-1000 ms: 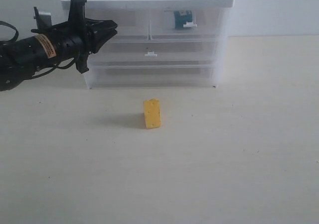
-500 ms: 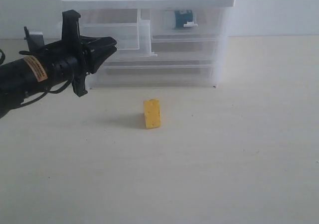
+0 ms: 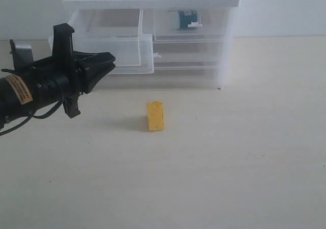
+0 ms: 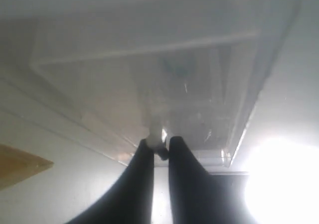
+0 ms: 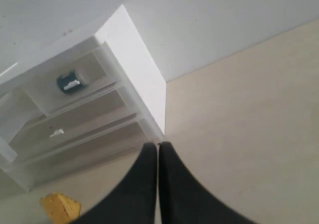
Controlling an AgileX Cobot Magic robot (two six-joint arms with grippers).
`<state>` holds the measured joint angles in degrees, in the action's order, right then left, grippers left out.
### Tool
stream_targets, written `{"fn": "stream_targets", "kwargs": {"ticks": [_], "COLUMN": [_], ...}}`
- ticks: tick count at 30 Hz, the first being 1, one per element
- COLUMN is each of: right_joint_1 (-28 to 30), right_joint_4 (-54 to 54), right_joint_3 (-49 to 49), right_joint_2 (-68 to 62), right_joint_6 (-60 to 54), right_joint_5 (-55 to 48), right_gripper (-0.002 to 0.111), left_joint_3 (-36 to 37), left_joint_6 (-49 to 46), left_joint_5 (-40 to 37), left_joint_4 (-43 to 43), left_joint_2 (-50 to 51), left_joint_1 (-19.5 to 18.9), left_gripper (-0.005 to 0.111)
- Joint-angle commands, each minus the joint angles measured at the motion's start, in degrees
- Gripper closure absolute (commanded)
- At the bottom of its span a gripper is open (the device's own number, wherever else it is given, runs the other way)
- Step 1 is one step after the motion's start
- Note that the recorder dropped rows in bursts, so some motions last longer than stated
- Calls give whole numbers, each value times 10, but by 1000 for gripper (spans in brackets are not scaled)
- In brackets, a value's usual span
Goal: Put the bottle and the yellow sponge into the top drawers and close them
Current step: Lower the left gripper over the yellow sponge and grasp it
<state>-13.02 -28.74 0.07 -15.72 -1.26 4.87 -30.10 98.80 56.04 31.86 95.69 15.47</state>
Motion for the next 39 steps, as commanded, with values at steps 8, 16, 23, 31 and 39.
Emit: {"fn": "stream_targets", "kwargs": {"ticks": [8,16,23,31,39], "right_joint_1": [4,4,4,4,4], "right_joint_4": [1,1,1,1,1], "right_joint_3": [-1,-1,-1,-1,-1], "right_joint_2": [-3,-3,-3,-3,-3], "right_joint_6": [-2,-2,-2,-2,-2], "right_joint_5": [5,5,5,5,5], "right_gripper": [107,107,107,107,107], "left_joint_3": [5,-8,-41,-49,-90], "left_joint_6": [-38,-155,-678,-805,-916], "left_joint_5": [36,-263,-304,-209,-167], "left_joint_4": [306,341,-211,-431,-532], "left_joint_2": [-27,-27,40,119,152], "left_joint_1": [12,80,176,237,283], "left_gripper": [40,40,40,40,40]}}
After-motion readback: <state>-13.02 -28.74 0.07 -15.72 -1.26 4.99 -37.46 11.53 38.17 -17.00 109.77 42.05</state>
